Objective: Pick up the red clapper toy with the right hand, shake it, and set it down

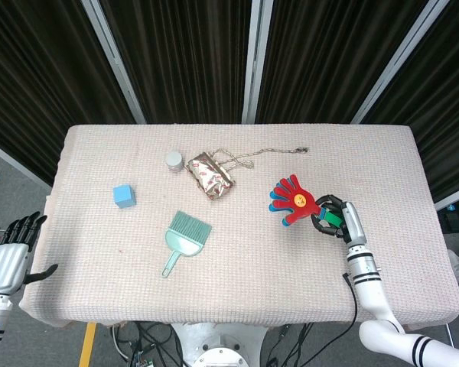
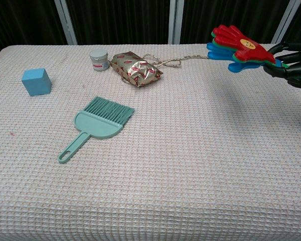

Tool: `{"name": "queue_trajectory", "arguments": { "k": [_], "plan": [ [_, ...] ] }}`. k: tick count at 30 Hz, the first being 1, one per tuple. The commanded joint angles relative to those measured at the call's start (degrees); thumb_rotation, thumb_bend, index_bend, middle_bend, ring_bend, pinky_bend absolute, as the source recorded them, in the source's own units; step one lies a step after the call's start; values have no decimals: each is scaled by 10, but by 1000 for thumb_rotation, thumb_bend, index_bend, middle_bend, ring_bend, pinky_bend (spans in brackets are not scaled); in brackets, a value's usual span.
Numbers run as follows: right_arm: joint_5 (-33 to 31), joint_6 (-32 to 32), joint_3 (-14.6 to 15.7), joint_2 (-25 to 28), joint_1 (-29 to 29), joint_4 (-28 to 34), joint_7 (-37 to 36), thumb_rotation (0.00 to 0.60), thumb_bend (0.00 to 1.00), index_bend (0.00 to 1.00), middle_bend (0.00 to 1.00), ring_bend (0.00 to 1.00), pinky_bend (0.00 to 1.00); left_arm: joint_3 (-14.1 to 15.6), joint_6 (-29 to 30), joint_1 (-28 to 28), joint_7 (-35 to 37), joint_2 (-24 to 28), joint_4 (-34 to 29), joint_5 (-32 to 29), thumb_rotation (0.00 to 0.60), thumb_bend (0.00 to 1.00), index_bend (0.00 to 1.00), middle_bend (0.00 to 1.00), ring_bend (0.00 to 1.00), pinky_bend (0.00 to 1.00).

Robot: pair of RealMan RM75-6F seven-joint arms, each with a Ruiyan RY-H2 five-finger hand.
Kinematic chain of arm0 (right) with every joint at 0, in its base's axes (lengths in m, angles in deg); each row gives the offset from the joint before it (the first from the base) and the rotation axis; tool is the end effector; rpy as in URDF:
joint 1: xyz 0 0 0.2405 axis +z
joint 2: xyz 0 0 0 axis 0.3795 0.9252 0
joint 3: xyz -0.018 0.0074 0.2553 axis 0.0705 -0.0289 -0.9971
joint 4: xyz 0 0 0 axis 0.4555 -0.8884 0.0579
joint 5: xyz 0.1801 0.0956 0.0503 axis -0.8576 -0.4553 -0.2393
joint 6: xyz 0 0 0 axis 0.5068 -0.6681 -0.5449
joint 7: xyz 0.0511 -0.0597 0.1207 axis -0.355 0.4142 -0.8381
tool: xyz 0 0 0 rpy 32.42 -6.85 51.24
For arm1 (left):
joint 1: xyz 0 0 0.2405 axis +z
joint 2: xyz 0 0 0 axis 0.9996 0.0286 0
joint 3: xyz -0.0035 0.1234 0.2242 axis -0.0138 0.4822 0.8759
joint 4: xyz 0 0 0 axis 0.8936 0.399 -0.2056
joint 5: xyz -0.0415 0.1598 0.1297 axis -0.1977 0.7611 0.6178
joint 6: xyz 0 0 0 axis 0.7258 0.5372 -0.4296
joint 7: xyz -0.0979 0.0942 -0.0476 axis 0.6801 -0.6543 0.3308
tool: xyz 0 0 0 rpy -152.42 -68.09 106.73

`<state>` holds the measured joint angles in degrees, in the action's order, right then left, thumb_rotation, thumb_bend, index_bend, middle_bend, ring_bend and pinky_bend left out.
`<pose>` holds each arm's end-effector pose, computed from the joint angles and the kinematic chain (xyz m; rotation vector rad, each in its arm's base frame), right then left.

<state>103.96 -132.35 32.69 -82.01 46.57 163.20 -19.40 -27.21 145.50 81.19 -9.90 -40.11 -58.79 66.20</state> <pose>-0.2393 -0.3159 0.0334 0.9607 -1.7842 1.4935 -0.3373 0.1929 0.1381 -1.3962 -0.9885 -0.8938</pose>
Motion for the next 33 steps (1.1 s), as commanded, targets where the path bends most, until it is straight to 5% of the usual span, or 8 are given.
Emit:
{"name": "queue_trajectory", "arguments": {
  "k": [1, 5, 7, 15, 19, 24, 33],
  "plan": [
    [-10, 13, -19, 16, -11, 35, -50, 600, 541, 1000, 854, 988, 1000, 0, 0, 0, 0, 0, 0, 0, 600, 163, 54, 18, 0, 67],
    [-1, 46, -28, 30, -15, 55, -131, 600, 545, 1000, 866, 997, 1000, 0, -1, 0, 1, 0, 0, 0, 600, 163, 54, 18, 0, 67],
    [13, 45, -22, 32, -10, 40, -113, 600, 548, 1000, 870, 1000, 1000, 0, -2, -1, 1, 0, 0, 0, 600, 162, 54, 18, 0, 68],
    [86, -9, 51, 18, 35, -38, 317, 600, 545, 1000, 897, 1000, 1000, 0, -6, -2, 1, 2, -2, -2, 600, 162, 54, 17, 0, 72],
    [47, -5, 41, 29, 41, 12, 387, 600, 537, 1000, 905, 1000, 1000, 0, -6, -3, -1, 3, -4, -1, 600, 163, 54, 18, 0, 75],
    [25, -14, 13, 40, 32, 61, 313, 600, 541, 1000, 906, 1000, 1000, 0, -5, -3, -2, 5, -7, -1, 600, 162, 54, 18, 0, 76],
    [60, -11, -51, 72, -11, 117, -100, 600, 551, 1000, 906, 1000, 1000, -1, -5, -3, -6, 5, -10, -1, 600, 162, 54, 17, 0, 76]
  ]
}}
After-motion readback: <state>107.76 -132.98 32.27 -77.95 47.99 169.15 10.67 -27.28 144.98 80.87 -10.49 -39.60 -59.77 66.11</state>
